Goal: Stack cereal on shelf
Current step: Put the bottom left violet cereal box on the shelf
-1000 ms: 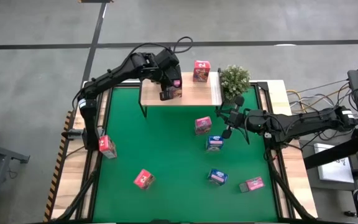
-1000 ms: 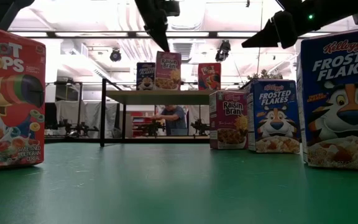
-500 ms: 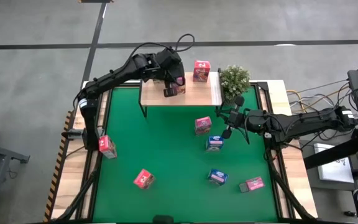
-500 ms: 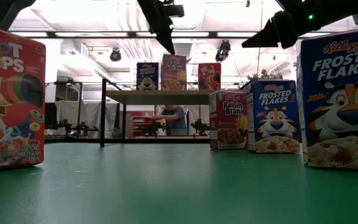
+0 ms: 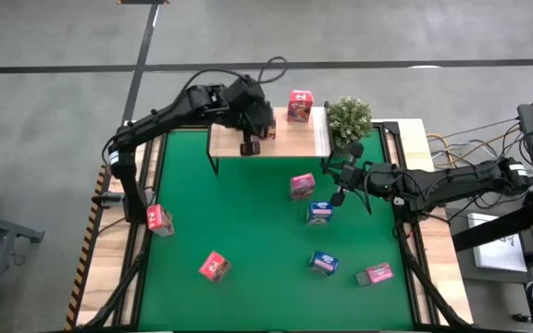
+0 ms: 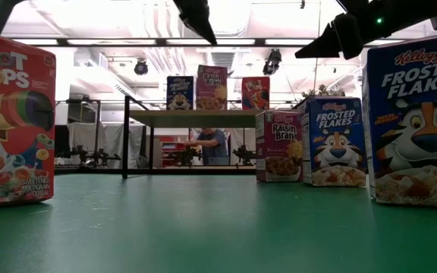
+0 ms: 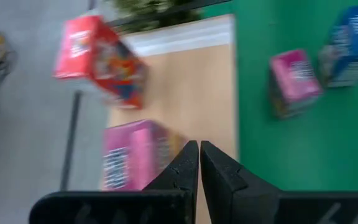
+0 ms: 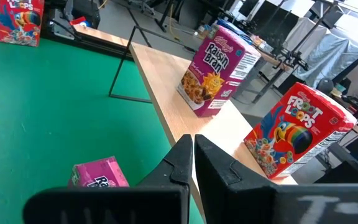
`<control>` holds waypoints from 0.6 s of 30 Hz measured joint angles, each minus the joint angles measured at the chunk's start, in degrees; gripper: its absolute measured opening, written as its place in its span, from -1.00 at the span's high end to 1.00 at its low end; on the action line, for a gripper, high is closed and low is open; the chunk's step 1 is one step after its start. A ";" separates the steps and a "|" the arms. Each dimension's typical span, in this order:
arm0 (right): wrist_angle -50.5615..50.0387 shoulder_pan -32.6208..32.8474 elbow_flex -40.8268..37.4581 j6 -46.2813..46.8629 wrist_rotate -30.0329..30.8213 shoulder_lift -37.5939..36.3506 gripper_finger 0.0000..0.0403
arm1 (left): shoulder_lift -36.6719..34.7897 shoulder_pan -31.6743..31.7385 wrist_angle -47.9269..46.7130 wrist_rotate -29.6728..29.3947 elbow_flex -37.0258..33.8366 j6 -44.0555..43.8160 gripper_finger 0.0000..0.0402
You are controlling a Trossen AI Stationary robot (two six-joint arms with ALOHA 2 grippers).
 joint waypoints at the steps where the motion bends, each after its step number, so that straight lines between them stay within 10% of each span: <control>1: 0.00 0.00 0.00 0.02 0.00 -0.02 0.96 | 0.00 -0.65 -0.02 0.12 -0.56 -0.14 1.00; 8: -0.02 0.00 -0.02 0.02 0.02 -0.02 0.96 | 0.13 -3.09 5.26 -0.93 -10.77 -1.54 1.00; 18: -0.04 0.00 -0.02 -0.11 0.02 -0.02 0.96 | 0.13 -2.51 14.62 -17.81 -24.01 -1.28 1.00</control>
